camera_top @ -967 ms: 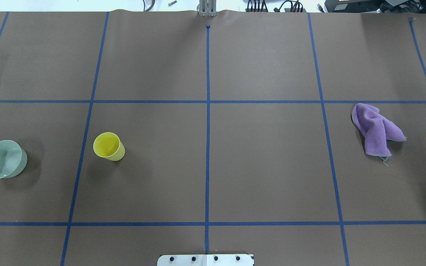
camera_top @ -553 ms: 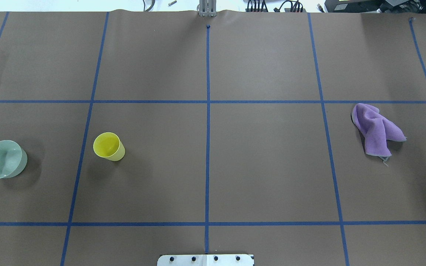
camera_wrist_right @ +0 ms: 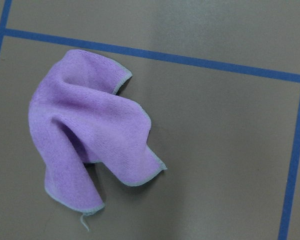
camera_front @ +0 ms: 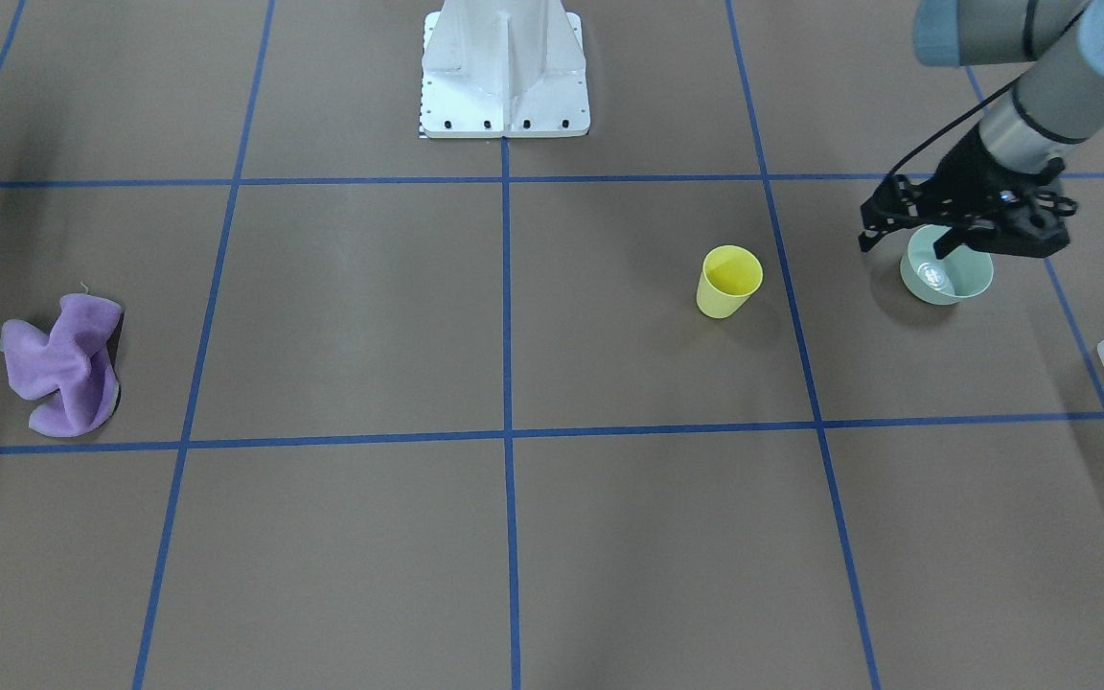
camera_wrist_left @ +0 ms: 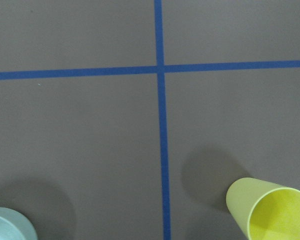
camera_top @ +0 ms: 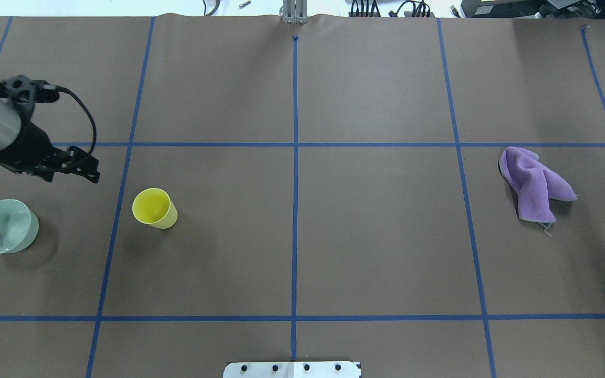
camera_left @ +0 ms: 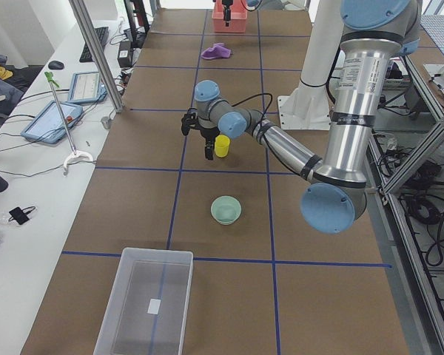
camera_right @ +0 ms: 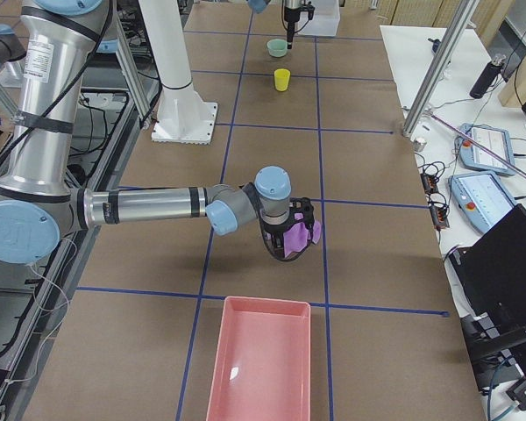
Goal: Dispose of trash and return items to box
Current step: 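Grasp the yellow cup rim with the left gripper while the right approaches the cloth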
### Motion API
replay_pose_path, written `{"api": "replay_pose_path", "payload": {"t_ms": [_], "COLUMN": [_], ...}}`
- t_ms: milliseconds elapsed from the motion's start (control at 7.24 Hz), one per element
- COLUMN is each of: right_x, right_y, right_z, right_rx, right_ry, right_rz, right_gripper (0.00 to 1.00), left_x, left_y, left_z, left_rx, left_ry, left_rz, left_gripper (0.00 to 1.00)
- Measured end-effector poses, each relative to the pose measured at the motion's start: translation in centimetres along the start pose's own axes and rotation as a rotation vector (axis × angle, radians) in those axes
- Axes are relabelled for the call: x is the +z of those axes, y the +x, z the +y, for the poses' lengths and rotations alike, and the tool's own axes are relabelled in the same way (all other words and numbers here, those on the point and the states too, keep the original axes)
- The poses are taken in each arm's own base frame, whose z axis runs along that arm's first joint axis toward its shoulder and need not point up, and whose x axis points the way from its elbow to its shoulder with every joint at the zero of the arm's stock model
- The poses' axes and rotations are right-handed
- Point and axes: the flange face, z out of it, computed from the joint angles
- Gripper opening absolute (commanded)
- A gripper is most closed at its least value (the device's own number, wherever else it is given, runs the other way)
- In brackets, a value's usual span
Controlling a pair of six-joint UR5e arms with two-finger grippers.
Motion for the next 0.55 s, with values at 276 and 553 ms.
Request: {"api": "replay_pose_path", "payload": {"t_ms": [276, 553], "right_x": [0.7, 1.2], "right_y": [-0.7, -0.8], "right_z": [-0.1, -0.2], "right_rx": [-0.016, -0.017], "right_ry": [-0.013, -0.022], "right_rz": [-0.002, -0.003], "right_gripper": [1.00, 1.00], "left_x": [3.7, 5.4], "left_y": [3.6, 5.0], "left_z": [0.2, 0.9], "left_rx": [-0.013, -0.010], "left_ry": [-0.036, -0.061], "left_rz": [-0.016, -0.025], "left_gripper": [0.89, 0.71]}}
